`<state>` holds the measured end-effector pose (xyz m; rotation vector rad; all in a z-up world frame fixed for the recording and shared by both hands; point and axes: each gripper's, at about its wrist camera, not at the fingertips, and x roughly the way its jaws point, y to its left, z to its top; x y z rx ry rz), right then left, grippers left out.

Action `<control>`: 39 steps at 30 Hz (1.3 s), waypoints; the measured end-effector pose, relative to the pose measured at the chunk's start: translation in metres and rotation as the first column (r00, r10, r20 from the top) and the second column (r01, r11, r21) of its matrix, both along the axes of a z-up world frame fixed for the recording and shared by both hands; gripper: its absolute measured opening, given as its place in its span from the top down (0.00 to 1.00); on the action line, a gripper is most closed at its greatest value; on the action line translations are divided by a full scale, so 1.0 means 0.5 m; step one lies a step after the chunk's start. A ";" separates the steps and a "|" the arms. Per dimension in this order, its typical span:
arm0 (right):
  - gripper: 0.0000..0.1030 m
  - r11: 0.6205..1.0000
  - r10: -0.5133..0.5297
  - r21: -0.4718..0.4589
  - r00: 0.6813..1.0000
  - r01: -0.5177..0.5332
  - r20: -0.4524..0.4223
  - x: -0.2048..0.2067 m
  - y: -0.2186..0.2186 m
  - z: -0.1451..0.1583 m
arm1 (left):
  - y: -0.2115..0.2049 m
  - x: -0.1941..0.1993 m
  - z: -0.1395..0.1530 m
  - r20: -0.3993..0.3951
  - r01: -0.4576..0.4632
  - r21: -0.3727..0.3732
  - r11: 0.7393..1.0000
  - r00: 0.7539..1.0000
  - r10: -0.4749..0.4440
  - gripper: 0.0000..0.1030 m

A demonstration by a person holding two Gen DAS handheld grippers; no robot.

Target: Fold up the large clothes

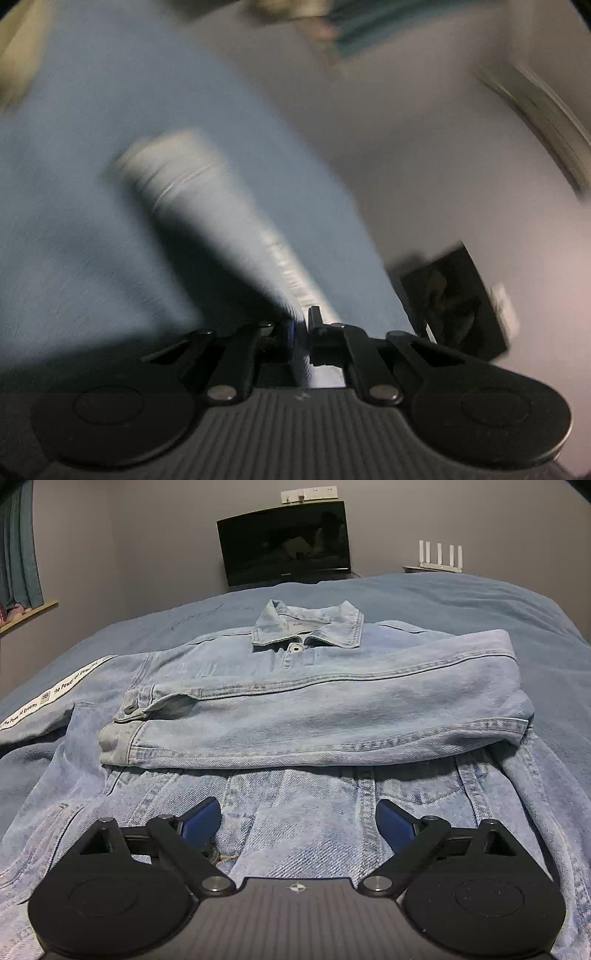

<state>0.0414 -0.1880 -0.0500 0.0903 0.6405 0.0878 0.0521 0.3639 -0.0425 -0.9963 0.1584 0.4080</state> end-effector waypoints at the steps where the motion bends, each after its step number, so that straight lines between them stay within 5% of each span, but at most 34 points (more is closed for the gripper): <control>1: 0.08 1.000 0.002 -0.004 1.000 -0.002 0.000 0.000 0.000 -0.001 | -0.021 0.010 0.028 0.023 0.036 0.063 0.997 0.999 -0.038 1.00; 5: 0.08 1.000 0.004 -0.016 1.000 -0.004 0.002 0.000 0.001 -0.001 | -0.116 0.054 0.106 0.086 0.191 0.211 0.959 0.973 -0.212 1.00; 9: 0.07 1.000 0.007 -0.027 1.000 -0.007 0.001 -0.001 0.001 -0.003 | -0.269 0.098 0.160 0.085 0.401 0.358 0.843 0.885 -0.457 1.00; 12: 0.06 0.999 0.010 -0.038 1.000 -0.010 0.003 -0.001 0.004 -0.006 | -0.409 0.114 0.179 0.024 0.561 0.470 0.682 0.764 -0.645 1.00; 16: 0.05 0.999 0.013 -0.036 1.000 -0.013 0.001 -0.001 0.005 -0.007 | -0.579 0.131 0.153 -0.119 0.736 0.527 0.425 0.559 -0.820 1.00; 19: 0.04 0.999 0.017 -0.033 1.000 -0.017 -0.001 -0.001 0.002 -0.010 | -0.655 0.168 0.087 -0.303 0.864 0.438 0.248 0.401 -0.864 0.95; 21: 0.04 0.999 0.018 -0.033 1.000 -0.019 -0.003 0.000 0.002 -0.011 | -0.673 0.188 0.042 -0.393 0.926 0.326 0.192 0.317 -0.863 0.88; 22: 0.04 0.999 0.019 -0.034 1.000 -0.019 -0.002 0.000 0.003 -0.011 | -0.668 0.192 0.029 -0.417 0.941 0.284 0.185 0.295 -0.860 0.87; 24: 0.04 0.999 0.020 -0.033 1.000 -0.020 -0.001 -0.001 0.004 -0.010 | -0.647 0.160 0.040 -0.422 0.943 0.253 0.217 0.310 -0.852 0.85; 25: 0.04 0.999 0.020 -0.031 1.000 -0.020 -0.001 -0.002 0.002 -0.009 | -0.638 0.136 0.061 -0.420 0.932 0.250 0.262 0.349 -0.838 0.80; 27: 0.04 0.999 0.021 -0.034 1.000 -0.021 0.004 -0.004 0.001 -0.007 | -0.592 0.093 0.101 -0.399 0.898 0.238 0.370 0.438 -0.805 0.54; 29: 0.04 0.998 0.026 -0.053 1.000 -0.025 0.016 -0.007 0.008 -0.003 | -0.559 0.057 0.129 -0.339 0.855 0.205 0.476 0.518 -0.785 0.42; 30: 0.05 0.998 0.029 -0.065 0.999 -0.028 0.025 -0.009 0.012 0.000 | -0.534 0.033 0.143 -0.321 0.815 0.196 0.545 0.578 -0.750 0.30; 32: 0.10 0.993 0.064 -0.102 0.996 -0.058 0.061 -0.023 0.026 0.010 | -0.515 -0.029 0.162 -0.321 0.733 0.223 0.643 0.678 -0.662 0.24; 36: 0.11 0.952 0.196 -0.270 0.967 -0.147 0.165 -0.062 0.093 0.036 | -0.464 -0.030 0.162 -0.408 0.684 0.348 0.641 0.726 -0.554 0.24; 39: 0.12 0.876 0.332 -0.431 0.919 -0.217 0.213 -0.075 0.159 0.049 | -0.431 0.005 0.138 -0.417 0.641 0.318 0.698 0.756 -0.504 0.24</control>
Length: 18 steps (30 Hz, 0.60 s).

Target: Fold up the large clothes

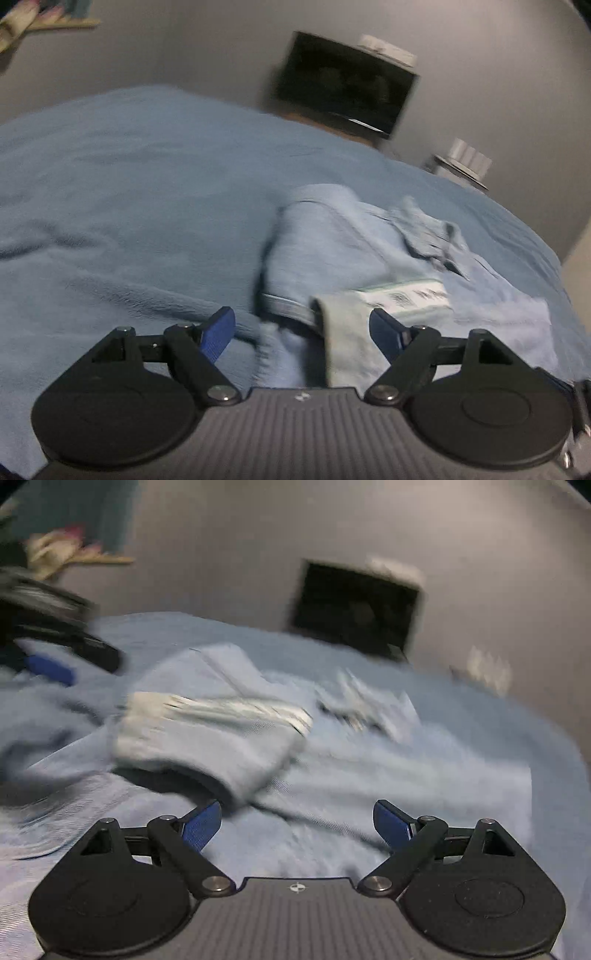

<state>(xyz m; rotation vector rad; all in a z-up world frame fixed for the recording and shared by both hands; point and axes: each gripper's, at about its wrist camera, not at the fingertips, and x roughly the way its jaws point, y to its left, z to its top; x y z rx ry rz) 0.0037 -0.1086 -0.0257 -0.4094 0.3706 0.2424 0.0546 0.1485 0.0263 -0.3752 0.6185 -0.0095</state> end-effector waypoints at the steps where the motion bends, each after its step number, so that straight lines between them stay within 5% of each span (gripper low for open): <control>1: 0.14 0.998 0.028 -0.057 0.999 -0.026 0.031 0.000 0.023 0.002 | 0.012 0.004 -0.003 -0.002 -0.016 -0.032 0.999 1.000 0.016 0.24; 5: 0.19 0.963 0.146 -0.233 0.989 -0.137 0.026 0.026 0.110 0.000 | 0.027 0.049 -0.049 -0.029 -0.045 -0.067 0.997 0.999 0.044 0.24; 12: 0.27 0.810 0.315 -0.502 0.947 -0.302 -0.063 0.064 0.248 -0.047 | 0.067 0.079 -0.075 -0.028 -0.093 -0.119 0.989 0.996 0.090 0.24; 14: 0.58 0.776 0.314 -0.540 0.942 -0.326 -0.118 0.079 0.264 -0.055 | 0.074 0.084 -0.083 -0.040 -0.104 -0.127 0.987 0.994 0.099 0.24; 16: 0.76 0.813 0.333 -0.473 0.937 -0.340 -0.103 0.078 0.249 -0.030 | 0.085 0.085 -0.087 -0.048 -0.112 -0.161 0.981 0.993 0.106 0.24; 18: 0.81 0.887 0.294 -0.361 0.955 -0.288 -0.040 0.074 0.209 0.016 | 0.095 0.083 -0.088 -0.049 -0.123 -0.187 0.975 0.992 0.116 0.24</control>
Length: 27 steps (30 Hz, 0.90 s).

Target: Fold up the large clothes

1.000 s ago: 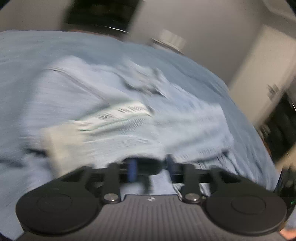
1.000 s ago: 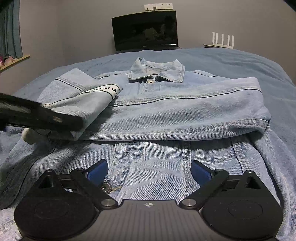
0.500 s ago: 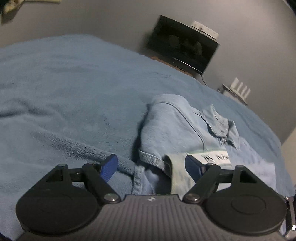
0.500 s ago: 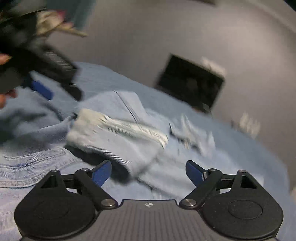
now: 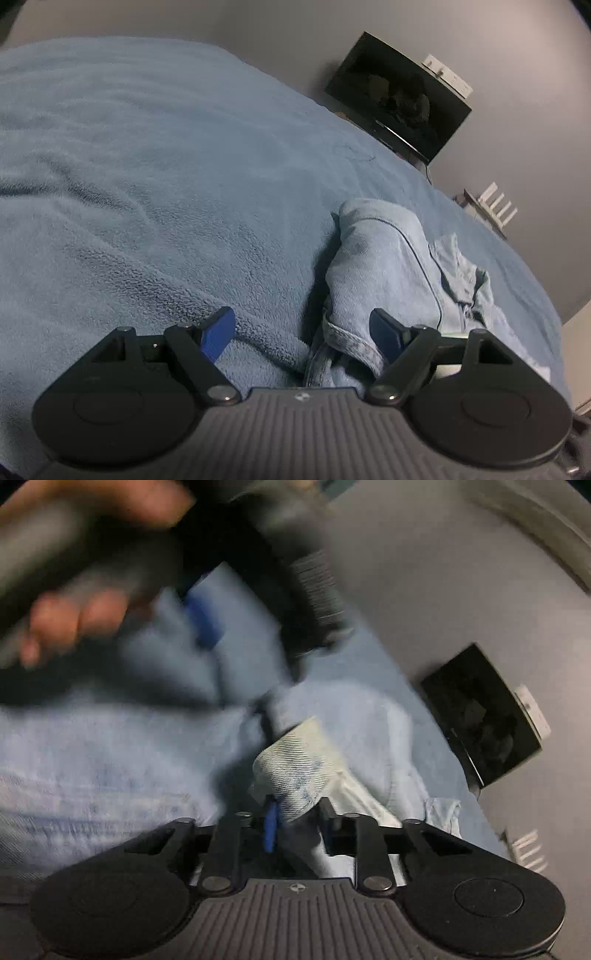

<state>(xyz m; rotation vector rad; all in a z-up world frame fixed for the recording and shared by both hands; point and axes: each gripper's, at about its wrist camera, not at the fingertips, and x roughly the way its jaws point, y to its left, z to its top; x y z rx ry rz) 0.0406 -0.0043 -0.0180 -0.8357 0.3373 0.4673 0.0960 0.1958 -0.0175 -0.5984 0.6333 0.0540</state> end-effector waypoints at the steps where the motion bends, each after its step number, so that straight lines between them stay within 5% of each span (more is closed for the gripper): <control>1: 0.82 0.996 -0.043 0.077 0.999 0.043 0.005 -0.001 -0.027 0.024 | 0.003 -0.002 0.002 0.002 -0.005 -0.006 1.000 1.000 0.005 0.24; 3: 0.82 0.957 -0.160 0.247 0.987 0.152 0.013 -0.005 -0.104 0.072 | 0.006 -0.003 0.006 0.002 -0.009 -0.009 1.000 1.000 0.009 0.24; 6: 0.82 0.840 -0.343 0.434 0.938 0.326 -0.042 -0.003 -0.228 0.113 | -0.002 -0.001 0.006 -0.002 0.003 -0.003 1.000 1.000 -0.003 0.24; 8: 0.82 0.729 -0.437 0.530 0.891 0.433 -0.126 0.003 -0.311 0.113 | -0.010 0.001 0.007 -0.006 0.015 0.010 1.000 1.000 -0.015 0.24; 11: 0.78 0.511 -0.493 0.636 0.803 0.579 -0.335 0.025 -0.422 0.072 | -0.019 0.002 0.008 -0.010 0.024 0.034 0.999 1.000 -0.024 0.24; 14: 0.61 0.301 -0.462 0.698 0.740 0.649 -0.489 0.037 -0.497 0.025 | -0.024 0.003 0.006 -0.017 0.031 0.051 0.998 0.999 -0.030 0.24; 15: 0.47 0.242 -0.447 0.713 0.728 0.658 -0.520 0.038 -0.513 0.012 | -0.026 0.004 0.005 -0.020 0.032 0.055 0.998 0.999 -0.031 0.24; 17: 0.35 0.165 -0.404 0.734 0.724 0.659 -0.559 0.043 -0.526 -0.008 | -0.029 0.006 0.004 -0.025 0.041 0.060 0.997 0.999 -0.040 0.24; 20: 0.33 0.165 -0.403 0.737 0.727 0.656 -0.557 0.055 -0.533 -0.014 | -0.038 0.014 0.002 -0.034 0.060 0.079 0.995 0.998 -0.057 0.24; 21: 0.39 0.186 -0.427 0.731 0.724 0.657 -0.542 0.061 -0.526 -0.012 | -0.041 0.015 0.001 -0.036 0.066 0.087 0.994 0.997 -0.063 0.24; 23: 0.75 0.232 -0.484 0.720 0.720 0.654 -0.498 0.055 -0.523 -0.006 | -0.049 0.019 -0.004 -0.043 0.076 0.103 0.992 0.996 -0.072 0.24; 27: 0.82 0.285 -0.532 0.759 0.755 0.585 -0.383 0.040 -0.520 0.031 | -0.057 0.024 -0.008 -0.048 0.088 0.113 0.990 0.995 -0.083 0.24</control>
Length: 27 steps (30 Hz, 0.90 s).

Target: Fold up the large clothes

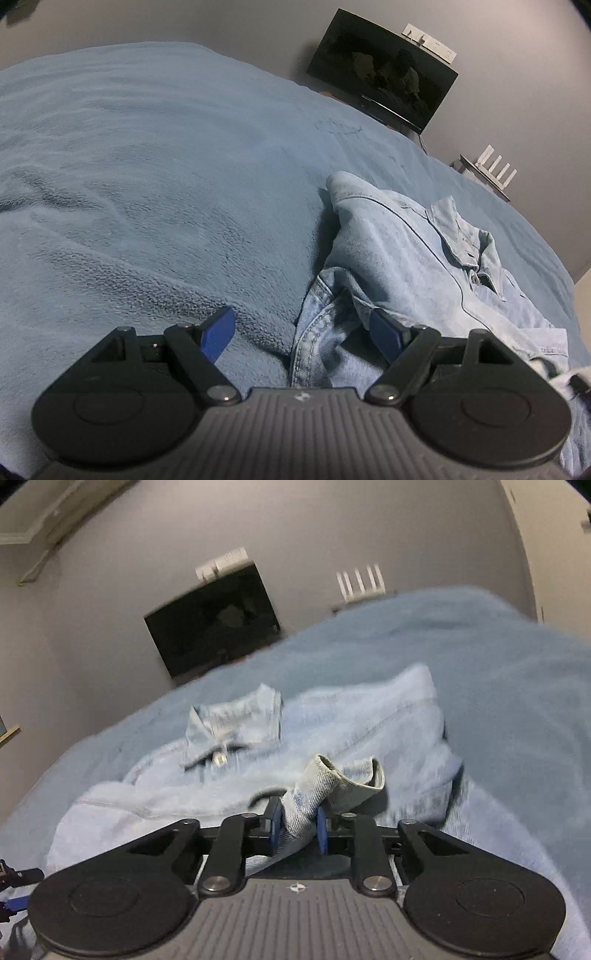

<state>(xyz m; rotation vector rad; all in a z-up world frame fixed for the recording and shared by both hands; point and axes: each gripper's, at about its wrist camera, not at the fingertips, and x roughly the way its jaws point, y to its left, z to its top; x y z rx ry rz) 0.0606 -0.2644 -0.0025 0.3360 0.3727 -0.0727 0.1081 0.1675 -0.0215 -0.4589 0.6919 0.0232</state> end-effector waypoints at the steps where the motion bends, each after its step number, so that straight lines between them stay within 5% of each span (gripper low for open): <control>1: 0.82 1.000 -0.011 -0.029 0.999 0.012 0.037 -0.006 0.004 0.012 | -0.001 0.000 0.000 0.000 0.001 0.003 1.000 1.000 -0.001 0.24; 5: 0.82 0.995 -0.068 -0.072 0.996 0.073 0.065 -0.007 -0.011 0.029 | -0.001 0.001 -0.001 -0.001 0.004 0.001 1.000 1.000 -0.004 0.24; 8: 0.75 0.994 -0.104 -0.059 0.986 0.097 -0.129 0.031 -0.041 -0.019 | -0.006 0.004 -0.005 -0.010 0.014 0.015 1.000 1.000 -0.014 0.24; 10: 0.55 0.992 -0.129 -0.044 0.972 0.122 -0.194 0.025 -0.057 -0.045 | -0.013 0.007 -0.008 -0.018 0.025 0.039 0.999 1.000 -0.024 0.24; 13: 0.39 0.983 -0.169 -0.101 0.972 0.154 -0.164 0.002 -0.046 -0.029 | -0.028 0.008 -0.013 -0.033 0.047 0.096 0.994 0.998 -0.044 0.24; 17: 0.37 0.969 -0.187 -0.185 0.974 0.163 -0.126 -0.031 -0.044 0.026 | -0.050 0.005 -0.027 -0.070 0.093 0.188 0.978 0.994 -0.081 0.24; 21: 0.23 0.965 -0.151 -0.233 0.982 0.121 -0.114 -0.084 -0.091 0.096 | -0.064 -0.005 -0.036 -0.095 0.138 0.244 0.960 0.989 -0.118 0.24; 24: 0.20 0.972 -0.065 -0.235 0.976 0.014 -0.210 -0.119 -0.135 0.136 | -0.059 -0.029 -0.023 -0.088 0.149 0.233 0.961 0.987 -0.132 0.24; 27: 0.16 0.979 0.025 -0.184 0.939 -0.092 -0.342 -0.163 -0.171 0.146 | -0.036 -0.068 0.005 -0.074 0.137 0.145 0.980 0.989 -0.127 0.24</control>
